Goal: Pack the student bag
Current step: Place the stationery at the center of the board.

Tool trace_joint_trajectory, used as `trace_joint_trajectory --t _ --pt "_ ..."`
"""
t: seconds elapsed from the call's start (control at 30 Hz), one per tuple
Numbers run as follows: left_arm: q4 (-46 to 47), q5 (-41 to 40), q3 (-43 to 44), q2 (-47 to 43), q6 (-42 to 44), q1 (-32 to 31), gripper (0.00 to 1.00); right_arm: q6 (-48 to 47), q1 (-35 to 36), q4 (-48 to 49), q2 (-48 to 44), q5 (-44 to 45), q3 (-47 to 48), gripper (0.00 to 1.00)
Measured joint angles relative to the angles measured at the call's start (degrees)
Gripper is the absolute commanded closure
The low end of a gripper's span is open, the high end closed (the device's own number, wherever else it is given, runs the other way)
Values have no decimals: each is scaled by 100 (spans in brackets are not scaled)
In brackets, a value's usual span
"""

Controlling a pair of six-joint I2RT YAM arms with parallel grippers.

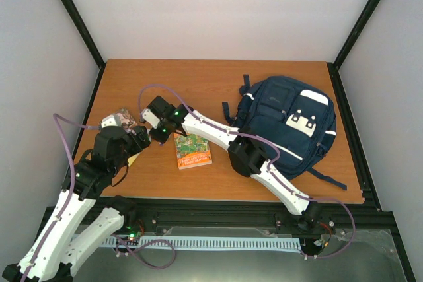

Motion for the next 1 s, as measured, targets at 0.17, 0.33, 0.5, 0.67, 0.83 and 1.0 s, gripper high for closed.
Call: trace_joint_trajectory --t 0.17,0.33,0.5,0.67,0.83,1.0 --pt "0 28 2 2 -2 0 7 -39 0 -15 -7 0 0 61" --pt "2 63 2 2 -2 0 7 -61 0 -22 -7 39 0 58" --pt "2 120 2 2 -2 0 7 -63 -9 -28 -7 264 0 62" --pt "2 149 0 -2 -2 0 7 -79 -59 -28 -7 474 0 73" --pt "20 153 -39 -11 -4 0 7 -44 -90 -26 -7 592 0 69" --pt "50 192 -98 -2 -7 0 7 -7 -94 -26 2 649 0 58"
